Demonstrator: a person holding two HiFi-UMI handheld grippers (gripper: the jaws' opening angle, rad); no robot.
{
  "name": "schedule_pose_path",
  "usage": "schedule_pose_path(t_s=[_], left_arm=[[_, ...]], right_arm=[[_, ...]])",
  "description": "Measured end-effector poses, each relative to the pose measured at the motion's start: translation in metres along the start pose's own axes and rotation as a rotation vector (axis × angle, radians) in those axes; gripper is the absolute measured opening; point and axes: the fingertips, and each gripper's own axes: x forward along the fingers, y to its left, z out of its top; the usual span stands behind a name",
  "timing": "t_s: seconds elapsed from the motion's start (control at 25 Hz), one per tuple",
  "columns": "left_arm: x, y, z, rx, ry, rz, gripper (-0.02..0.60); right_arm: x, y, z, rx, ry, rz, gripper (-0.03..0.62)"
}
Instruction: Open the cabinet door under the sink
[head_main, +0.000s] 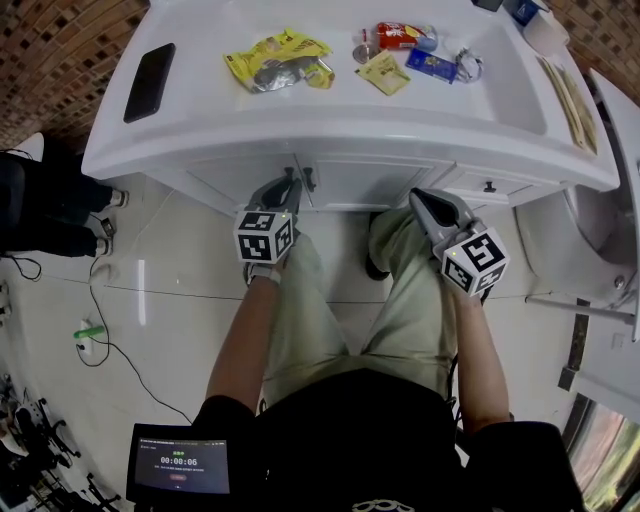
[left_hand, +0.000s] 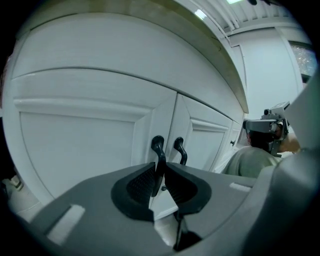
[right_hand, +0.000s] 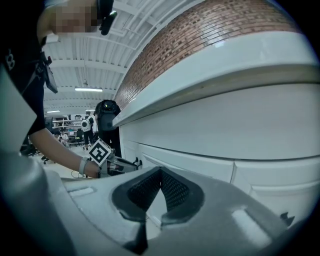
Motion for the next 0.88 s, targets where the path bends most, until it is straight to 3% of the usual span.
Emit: schedule_pose_path(t_s=[0.12, 0.48, 0.88], left_arm=[[-0.002, -0.002, -0.002, 0.033, 0.010, -0.003, 0.069], [-0.011, -0.003, -0.006, 0.021, -0.037, 0.033, 0.066], [-0.035, -0.012, -0.020, 0.050, -0.040, 0.014, 0.064]], right_arm=[[-0.001, -0.001, 0.000, -0.002, 0.000, -0.005, -0.009], [-0.010, -0.004, 0.007, 0.038, -0.050, -0.015, -0.009], [0.019, 0.028, 0.019, 0.056, -0.103, 0.051, -0.009]])
